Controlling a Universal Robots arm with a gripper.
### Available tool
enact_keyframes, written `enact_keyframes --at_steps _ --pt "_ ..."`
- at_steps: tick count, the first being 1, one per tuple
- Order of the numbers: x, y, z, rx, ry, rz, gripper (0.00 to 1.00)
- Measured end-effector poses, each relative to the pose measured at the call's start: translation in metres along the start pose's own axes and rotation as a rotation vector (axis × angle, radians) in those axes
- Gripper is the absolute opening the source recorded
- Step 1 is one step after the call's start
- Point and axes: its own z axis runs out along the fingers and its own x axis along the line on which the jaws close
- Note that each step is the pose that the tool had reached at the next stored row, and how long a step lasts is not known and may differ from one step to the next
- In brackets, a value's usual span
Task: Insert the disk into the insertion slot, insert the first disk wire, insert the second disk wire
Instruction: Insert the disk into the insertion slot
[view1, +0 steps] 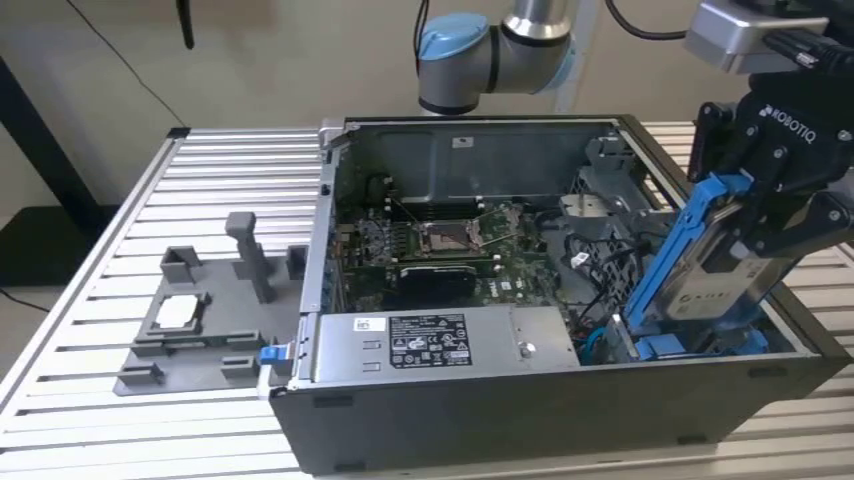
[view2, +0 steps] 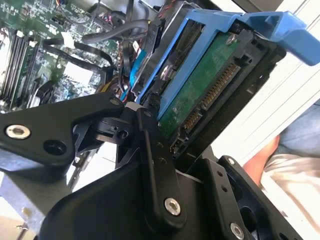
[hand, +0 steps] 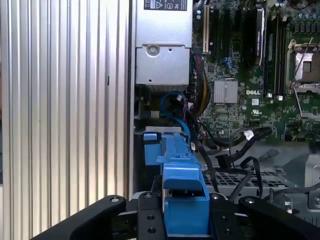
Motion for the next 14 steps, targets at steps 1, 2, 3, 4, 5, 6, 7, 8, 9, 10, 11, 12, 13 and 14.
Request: enact_keyframes --at_steps 1,2,3,4,5,6,7,8,9,10,11,12,13,14 --pt "-0.0001 -0.0001 0.0012 0.0 0.0001 0.0 0.33" --pt "-0.0003 -0.0002 0.0023 0.0 0.0001 0.0 0.33" --pt "-0.0005 -0.0002 0.0033 0.0 0.0001 0.0 0.33" --pt "-0.0006 -0.0002 0.0047 0.0 -0.0001 0.0 0.33" --pt "-0.0007 -0.0003 0.0057 0.0 -0.0001 0.0 0.33" --pt "-0.0008 -0.0004 0.0069 0.0002 0.0 0.0 0.33" --pt "-0.0009 -0.0004 0.008 0.0001 0.0 0.0 0.33" --pt "-0.001 -0.0005 0.009 0.0 -0.0001 0.0 0.33" --pt "-0.001 -0.0006 0.0096 0.0 -0.0001 0.0 0.33" --pt "-0.001 -0.0007 0.0107 -0.0001 -0.0001 0.0 0.33" --pt "-0.0011 -0.0008 0.0124 -0.0001 -0.0003 0.0 0.33" --pt "-0.0012 -0.0009 0.0141 0.0 -0.0003 0.0 0.33" --pt "-0.0012 -0.0011 0.0158 0.0 0.0 0.0 0.33" --pt "-0.0013 -0.0012 0.0176 0.0 0.0 0.0 0.33"
